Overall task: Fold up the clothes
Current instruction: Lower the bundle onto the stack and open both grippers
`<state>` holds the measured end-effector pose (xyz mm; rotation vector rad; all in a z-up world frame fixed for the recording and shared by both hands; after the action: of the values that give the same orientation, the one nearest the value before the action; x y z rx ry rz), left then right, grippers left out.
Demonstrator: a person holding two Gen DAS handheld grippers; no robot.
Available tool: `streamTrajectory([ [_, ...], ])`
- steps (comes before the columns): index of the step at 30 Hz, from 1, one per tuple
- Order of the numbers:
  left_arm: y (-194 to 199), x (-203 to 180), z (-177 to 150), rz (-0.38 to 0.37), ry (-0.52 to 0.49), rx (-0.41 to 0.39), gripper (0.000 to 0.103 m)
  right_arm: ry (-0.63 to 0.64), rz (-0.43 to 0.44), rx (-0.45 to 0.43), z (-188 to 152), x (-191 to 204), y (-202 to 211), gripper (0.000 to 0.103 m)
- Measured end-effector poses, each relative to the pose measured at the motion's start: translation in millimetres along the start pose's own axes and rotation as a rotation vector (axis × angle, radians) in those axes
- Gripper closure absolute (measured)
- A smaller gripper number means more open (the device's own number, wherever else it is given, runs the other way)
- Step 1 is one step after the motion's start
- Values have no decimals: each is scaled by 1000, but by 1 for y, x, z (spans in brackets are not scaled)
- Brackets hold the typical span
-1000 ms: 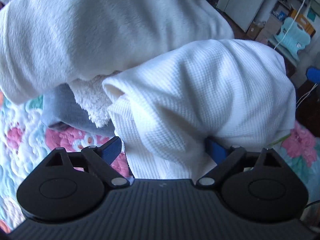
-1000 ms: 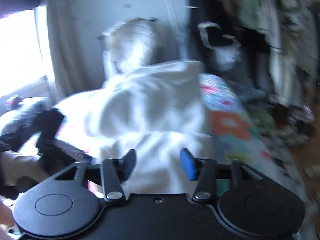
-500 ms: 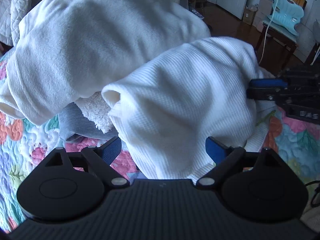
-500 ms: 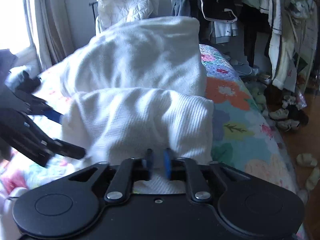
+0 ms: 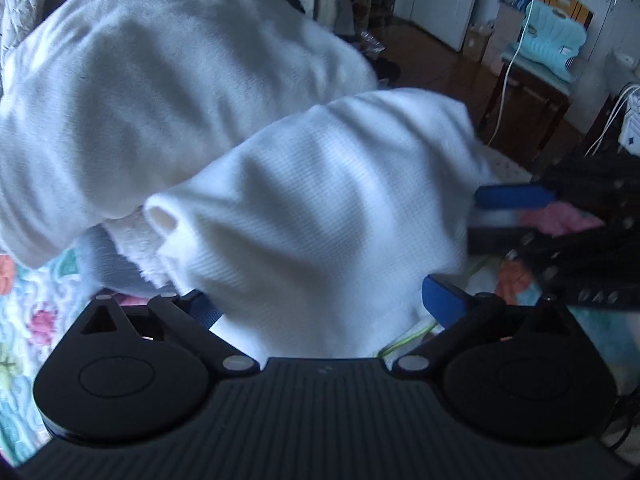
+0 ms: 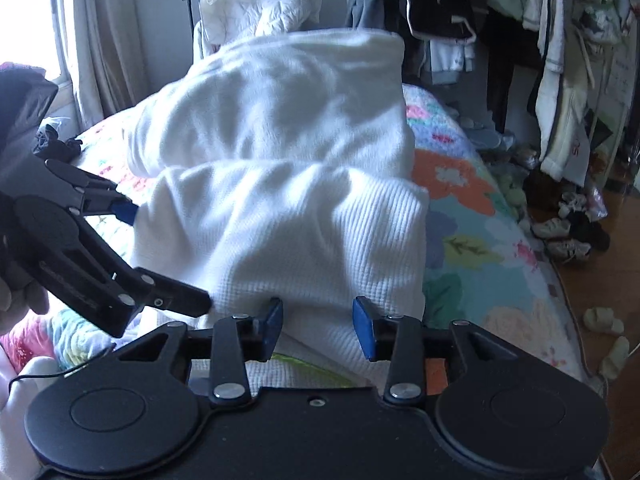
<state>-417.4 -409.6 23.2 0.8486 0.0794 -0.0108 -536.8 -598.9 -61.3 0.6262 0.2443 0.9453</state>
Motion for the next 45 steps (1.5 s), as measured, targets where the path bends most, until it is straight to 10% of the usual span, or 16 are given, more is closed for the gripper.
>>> streamTrajectory([
  [12,-91,-3,27,-25,84,56,0,-1,24,24,-7,-10,-14,58],
  [20,-87,-10,16,21,111,-22,0,-39,58,15,-7,-18,-13,56],
  [31,-40,-44,-6,30,-8,252,0,-118,137,14,-9,-13,30,48],
  [45,8,-90,-32,139,-102,169,0,37,62,-39,-7,9,100,41],
])
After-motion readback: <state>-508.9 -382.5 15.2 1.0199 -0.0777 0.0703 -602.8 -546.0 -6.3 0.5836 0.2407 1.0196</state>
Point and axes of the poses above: each gripper's, at about its wrist camera, not at the fingertips, and y roughly against the way its jaws point, x to its left, z to its top, the point moved 1 cm from there along -y, roughly the way its jaws point, and after that the axes turned 4 degrees about -x, right-handed, at the moved point
